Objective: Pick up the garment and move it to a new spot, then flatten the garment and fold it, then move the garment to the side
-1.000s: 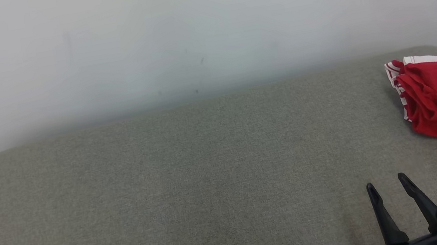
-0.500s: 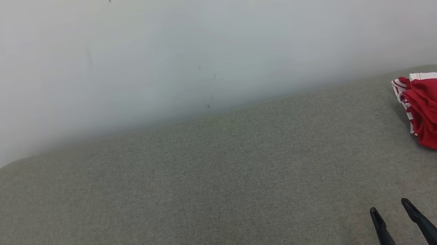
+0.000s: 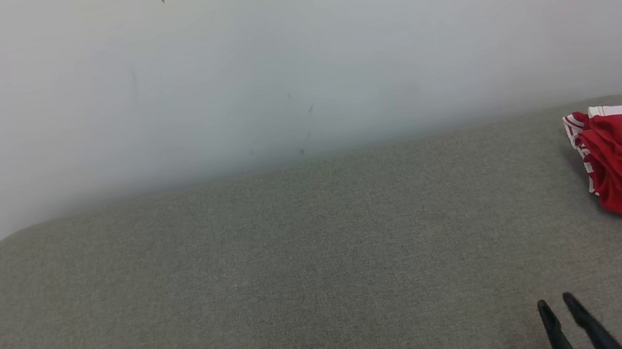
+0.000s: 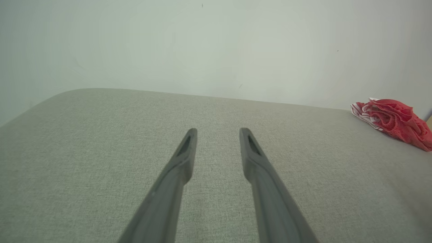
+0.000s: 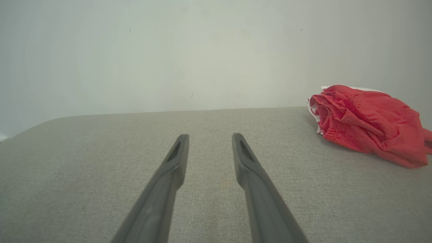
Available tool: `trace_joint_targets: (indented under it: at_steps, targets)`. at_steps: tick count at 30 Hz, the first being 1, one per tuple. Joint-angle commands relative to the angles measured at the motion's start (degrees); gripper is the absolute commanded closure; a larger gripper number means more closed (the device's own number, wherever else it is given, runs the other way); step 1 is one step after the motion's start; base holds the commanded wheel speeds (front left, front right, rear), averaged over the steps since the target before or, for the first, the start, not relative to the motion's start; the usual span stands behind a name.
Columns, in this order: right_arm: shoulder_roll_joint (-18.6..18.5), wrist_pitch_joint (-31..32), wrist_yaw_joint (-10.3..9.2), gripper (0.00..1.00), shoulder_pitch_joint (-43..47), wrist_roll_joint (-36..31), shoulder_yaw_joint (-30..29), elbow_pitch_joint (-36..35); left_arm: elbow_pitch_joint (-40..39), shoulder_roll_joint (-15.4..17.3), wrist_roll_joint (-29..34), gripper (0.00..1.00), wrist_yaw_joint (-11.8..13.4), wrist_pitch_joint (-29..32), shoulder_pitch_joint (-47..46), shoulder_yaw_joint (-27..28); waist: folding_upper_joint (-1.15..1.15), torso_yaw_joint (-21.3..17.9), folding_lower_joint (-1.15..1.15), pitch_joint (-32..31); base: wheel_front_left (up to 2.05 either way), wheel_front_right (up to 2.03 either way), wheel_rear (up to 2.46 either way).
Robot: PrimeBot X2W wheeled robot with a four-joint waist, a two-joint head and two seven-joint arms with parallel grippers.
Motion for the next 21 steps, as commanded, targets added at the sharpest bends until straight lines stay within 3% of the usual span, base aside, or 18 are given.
trace_joint_targets:
  at_steps: [1,4,21]
  targets:
    - [0.15,0.12,0.00,1.00,0.26,0.09,0.10,0.77,0.78,-0.03,-0.09,1.00,-0.01,0.01,0.21,-0.08,0.00,0.00,0.00,0.01,0.00,0.00,0.00]
    - [0.32,0.41,0.00,1.00,0.53,1.01,0.03,1.38,1.51,-0.03,-1.00,1.00,-0.02,0.14,0.19,-0.18,0.00,0.00,0.00,0.05,0.00,0.00,0.00]
    - [-0.09,5.80,-0.01,1.00,-3.97,22.09,-4.50,4.85,5.36,-0.02,-20.90,1.00,-0.71,2.82,-4.86,-0.71,0.00,0.00,0.00,0.94,0.00,0.00,0.00]
